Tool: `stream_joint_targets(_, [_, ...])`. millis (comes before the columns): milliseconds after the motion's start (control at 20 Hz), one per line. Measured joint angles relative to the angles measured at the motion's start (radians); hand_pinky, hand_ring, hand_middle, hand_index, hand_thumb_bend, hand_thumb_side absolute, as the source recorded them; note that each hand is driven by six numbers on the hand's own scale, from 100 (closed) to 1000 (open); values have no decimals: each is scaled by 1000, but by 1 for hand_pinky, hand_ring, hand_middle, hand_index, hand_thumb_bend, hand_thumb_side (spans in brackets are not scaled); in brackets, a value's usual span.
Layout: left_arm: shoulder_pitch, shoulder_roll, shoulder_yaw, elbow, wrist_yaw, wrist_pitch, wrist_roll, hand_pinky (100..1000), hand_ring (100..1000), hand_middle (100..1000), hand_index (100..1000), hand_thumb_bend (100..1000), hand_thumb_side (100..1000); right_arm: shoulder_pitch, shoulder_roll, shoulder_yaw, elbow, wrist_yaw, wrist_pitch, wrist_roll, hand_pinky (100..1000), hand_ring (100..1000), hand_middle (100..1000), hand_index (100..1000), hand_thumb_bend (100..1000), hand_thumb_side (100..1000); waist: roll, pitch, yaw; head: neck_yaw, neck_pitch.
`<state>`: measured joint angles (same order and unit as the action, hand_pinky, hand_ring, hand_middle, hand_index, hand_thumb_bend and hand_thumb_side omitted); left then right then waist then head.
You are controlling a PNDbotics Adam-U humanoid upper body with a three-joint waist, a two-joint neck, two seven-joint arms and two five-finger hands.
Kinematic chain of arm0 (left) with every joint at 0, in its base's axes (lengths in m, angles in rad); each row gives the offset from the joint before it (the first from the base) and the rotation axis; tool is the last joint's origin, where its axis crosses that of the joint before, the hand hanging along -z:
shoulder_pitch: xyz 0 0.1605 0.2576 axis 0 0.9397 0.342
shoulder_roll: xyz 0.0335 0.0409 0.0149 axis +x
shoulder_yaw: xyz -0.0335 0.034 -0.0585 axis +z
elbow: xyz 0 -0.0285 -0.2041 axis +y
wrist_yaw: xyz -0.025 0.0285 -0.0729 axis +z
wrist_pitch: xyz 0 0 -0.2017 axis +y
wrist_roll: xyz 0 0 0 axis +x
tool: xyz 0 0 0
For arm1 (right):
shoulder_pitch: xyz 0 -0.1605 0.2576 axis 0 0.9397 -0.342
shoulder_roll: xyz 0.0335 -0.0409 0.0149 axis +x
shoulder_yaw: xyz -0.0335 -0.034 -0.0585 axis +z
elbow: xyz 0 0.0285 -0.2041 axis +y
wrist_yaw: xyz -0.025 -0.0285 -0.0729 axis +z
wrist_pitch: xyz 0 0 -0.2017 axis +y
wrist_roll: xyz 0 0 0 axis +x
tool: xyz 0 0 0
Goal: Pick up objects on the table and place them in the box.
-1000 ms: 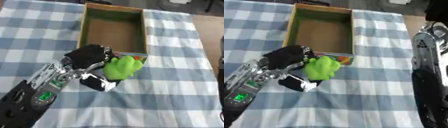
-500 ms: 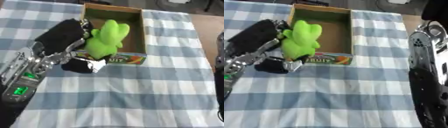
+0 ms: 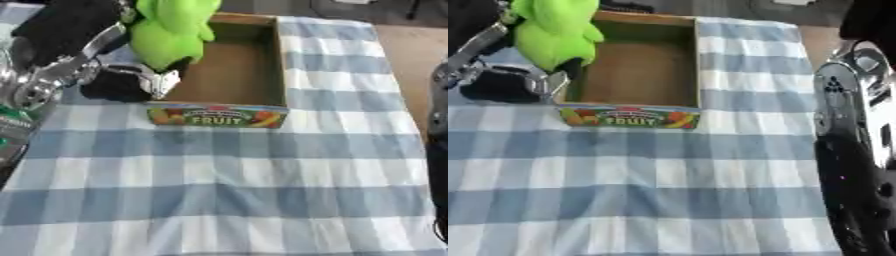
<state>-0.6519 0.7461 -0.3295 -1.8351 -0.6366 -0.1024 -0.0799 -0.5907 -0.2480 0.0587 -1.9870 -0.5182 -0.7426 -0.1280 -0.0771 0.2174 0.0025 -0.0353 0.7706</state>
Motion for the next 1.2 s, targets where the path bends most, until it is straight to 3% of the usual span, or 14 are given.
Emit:
stream_joint_targets(250, [-13,14,-7,179,-7,-135,99,100,100,100,148,100,624,-22,20,2,0,-3,24,-1,414,396,421,553,100,802,8,12,-32,16,0])
stream_joint_targets(700, [-75,-15,-18,471,-140,-350,223,100,100,100,150,100,619,-51,61,8,0,-25,45,11,414,397,421,555,100,803,8,28,-70,60,0])
stream_joint_targets(800, [-88,-20,-18,519,-179,-382,245,100,100,100,191,100,596,-56,69,8,0,-29,49,13,414,397,420,555,100,803,8,31,-76,66,0])
stream_joint_targets(900, [-97,-25,-18,564,-216,-412,260,100,188,129,270,100,567,-63,74,8,0,-35,52,12,415,397,421,557,100,804,8,35,-83,74,0])
stream_joint_targets(950, [-105,-26,-17,581,-228,-427,267,100,188,129,270,100,567,-64,78,8,0,-37,55,12,415,397,421,557,100,804,9,35,-84,77,0])
stream_joint_targets(1000, [-111,-28,-16,597,-237,-442,272,100,372,379,466,100,526,-68,80,8,0,-38,57,12,415,397,421,558,100,804,11,35,-86,81,0])
stream_joint_targets(1050, [-116,-31,-12,611,-247,-455,273,210,479,508,583,100,641,-71,84,8,0,-38,59,12,415,397,421,559,100,805,13,36,-89,81,0])
stream_joint_targets(1150, [-124,-33,-9,639,-264,-474,264,438,598,669,710,100,821,-79,88,8,0,-41,62,9,415,397,421,559,100,807,18,37,-94,85,0])
stream_joint_targets(1200, [-127,-35,-6,651,-270,-479,256,497,629,713,736,100,899,-83,88,8,0,-42,64,8,415,397,421,559,100,805,19,38,-94,87,0])
